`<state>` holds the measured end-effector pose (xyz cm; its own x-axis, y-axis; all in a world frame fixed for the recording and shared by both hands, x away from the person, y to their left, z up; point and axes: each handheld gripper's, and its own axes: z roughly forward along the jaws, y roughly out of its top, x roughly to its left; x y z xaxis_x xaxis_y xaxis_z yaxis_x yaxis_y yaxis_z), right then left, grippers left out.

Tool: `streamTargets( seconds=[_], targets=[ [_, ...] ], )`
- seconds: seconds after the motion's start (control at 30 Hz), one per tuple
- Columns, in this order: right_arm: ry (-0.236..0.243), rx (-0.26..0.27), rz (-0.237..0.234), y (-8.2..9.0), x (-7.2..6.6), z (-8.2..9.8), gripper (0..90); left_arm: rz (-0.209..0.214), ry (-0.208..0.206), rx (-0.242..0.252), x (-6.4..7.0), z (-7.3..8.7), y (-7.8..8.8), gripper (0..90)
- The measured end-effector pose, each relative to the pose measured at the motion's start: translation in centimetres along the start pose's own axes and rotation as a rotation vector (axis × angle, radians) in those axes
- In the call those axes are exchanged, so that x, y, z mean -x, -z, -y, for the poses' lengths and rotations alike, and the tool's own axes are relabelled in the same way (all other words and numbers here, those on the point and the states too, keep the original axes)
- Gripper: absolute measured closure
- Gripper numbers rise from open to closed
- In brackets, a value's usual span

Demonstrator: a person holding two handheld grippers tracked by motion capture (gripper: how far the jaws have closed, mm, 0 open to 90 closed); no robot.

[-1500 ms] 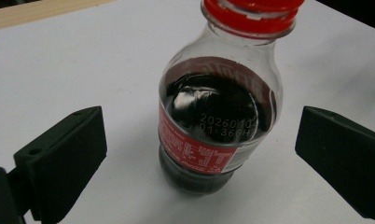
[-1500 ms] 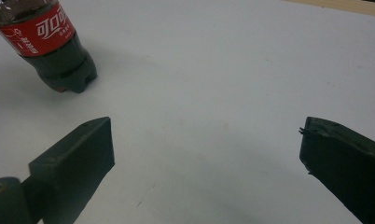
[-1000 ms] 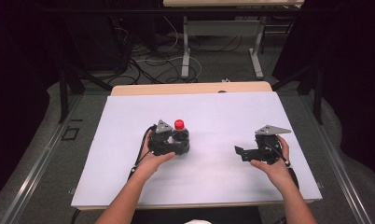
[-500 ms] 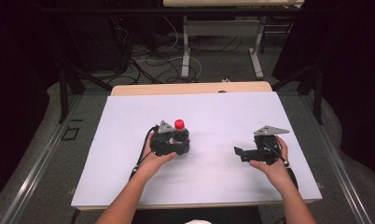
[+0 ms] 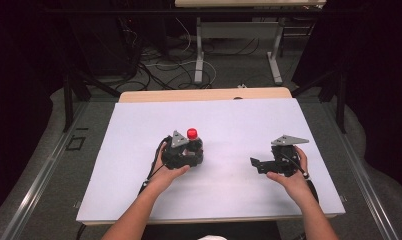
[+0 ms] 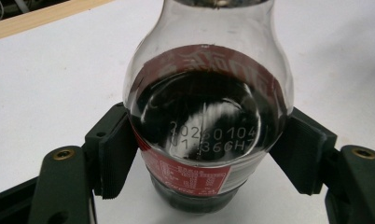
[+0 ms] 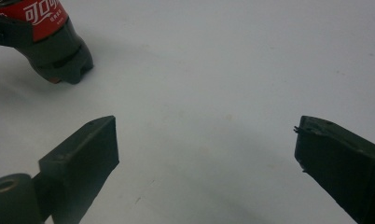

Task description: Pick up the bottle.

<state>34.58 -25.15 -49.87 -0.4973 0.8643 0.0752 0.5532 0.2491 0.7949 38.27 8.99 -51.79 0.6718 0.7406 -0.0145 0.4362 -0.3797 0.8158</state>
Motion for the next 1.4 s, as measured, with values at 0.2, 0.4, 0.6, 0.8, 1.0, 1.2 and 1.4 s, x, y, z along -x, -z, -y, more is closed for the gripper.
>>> streamTargets(
  seconds=[0.2, 0.4, 0.6, 0.8, 1.0, 1.2, 1.4],
  targets=[
    [-0.001, 0.003, -0.006, -0.1, -0.1, 0.0, 6.1, 0.0, 0.009, 0.006, -0.1, 0.0, 0.1, 29.7],
    [0.0, 0.005, -0.008, -0.1, -0.1, 0.0, 6.2, 0.006, 0.015, -0.007, -0.2, 0.0, 0.4, 29.9],
    [-0.001, 0.012, -0.006, 0.0, -0.2, -0.1, 6.4, 0.013, 0.023, -0.012, -0.1, -0.1, 0.7, 29.8],
    [0.007, 0.013, -0.013, 0.1, -0.5, -0.2, 6.4, 0.028, 0.015, -0.014, 0.2, -0.4, 1.7, 29.9],
    [0.018, 0.032, -0.008, 0.4, -0.9, -0.5, 10.8, 0.035, 0.004, 0.002, 0.7, -0.5, 2.5, 29.8],
    [0.02, 0.051, -0.037, 1.1, -1.6, -0.9, 14.8, 0.055, -0.012, 0.001, 1.3, -1.0, 3.6, 29.9],
    [0.046, 0.06, -0.061, 1.6, -2.6, -1.4, 16.6, 0.075, -0.015, -0.004, 2.0, -1.2, 4.2, 29.9]
  ],
)
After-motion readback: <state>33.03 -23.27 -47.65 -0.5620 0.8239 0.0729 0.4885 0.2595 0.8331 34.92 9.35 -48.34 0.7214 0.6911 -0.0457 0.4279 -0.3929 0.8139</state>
